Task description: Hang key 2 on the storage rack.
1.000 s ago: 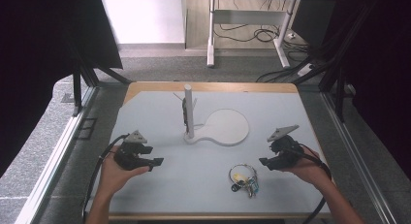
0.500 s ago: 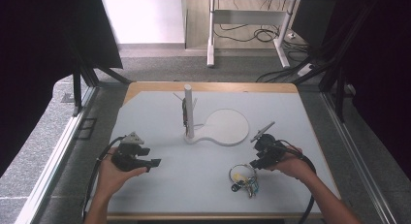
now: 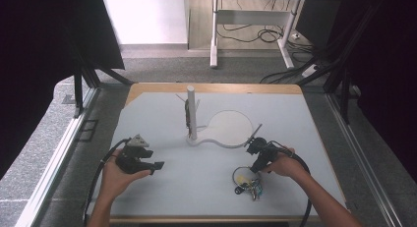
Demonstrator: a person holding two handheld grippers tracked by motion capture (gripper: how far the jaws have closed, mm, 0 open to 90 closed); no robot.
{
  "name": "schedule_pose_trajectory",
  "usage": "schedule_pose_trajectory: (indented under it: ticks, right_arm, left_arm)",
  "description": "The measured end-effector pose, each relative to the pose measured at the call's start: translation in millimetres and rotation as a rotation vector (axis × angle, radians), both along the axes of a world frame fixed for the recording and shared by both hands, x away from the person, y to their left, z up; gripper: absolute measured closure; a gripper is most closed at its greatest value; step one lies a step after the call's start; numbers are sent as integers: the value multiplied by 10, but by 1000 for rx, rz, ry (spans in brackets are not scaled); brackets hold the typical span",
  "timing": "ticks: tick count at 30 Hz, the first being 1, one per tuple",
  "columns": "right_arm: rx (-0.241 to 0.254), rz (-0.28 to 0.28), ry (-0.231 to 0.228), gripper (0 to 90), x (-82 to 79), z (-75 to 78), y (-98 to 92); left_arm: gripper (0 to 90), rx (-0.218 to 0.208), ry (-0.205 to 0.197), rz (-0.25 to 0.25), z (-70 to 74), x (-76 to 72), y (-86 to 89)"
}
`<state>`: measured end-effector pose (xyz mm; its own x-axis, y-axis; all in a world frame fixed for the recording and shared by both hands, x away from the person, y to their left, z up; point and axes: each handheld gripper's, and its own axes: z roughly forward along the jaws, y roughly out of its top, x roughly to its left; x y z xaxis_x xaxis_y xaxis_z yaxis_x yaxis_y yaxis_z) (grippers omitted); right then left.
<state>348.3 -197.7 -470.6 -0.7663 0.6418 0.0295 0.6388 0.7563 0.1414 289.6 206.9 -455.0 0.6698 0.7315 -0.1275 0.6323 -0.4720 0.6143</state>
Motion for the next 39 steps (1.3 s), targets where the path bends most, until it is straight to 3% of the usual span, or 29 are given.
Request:
schedule_pose_trajectory:
  ticks: [5,21,24,27,30,33,39]
  right_arm:
    - [-21,11,32,673,17,-57,34]
    - [-97,10,45,842,-12,-74,163]
    - [-96,23,46,854,2,-74,146]
    - [-80,2,59,858,-17,-61,126]
    - [-42,-8,58,858,-17,-17,64]
    - [-42,-27,51,858,-31,72,12]
    - [-14,-13,51,858,-113,294,-97]
  left_arm:
    - [370,4,-2,-4,-9,5,-9]
    - [373,37,-3,-10,-42,8,-29]
    - [374,32,0,-7,-55,4,-22]
    - [378,22,5,3,-65,2,9]
    - [379,15,7,11,-65,-2,36]
    - [379,10,5,16,-53,-17,51]
    - [379,14,14,22,-68,-18,52]
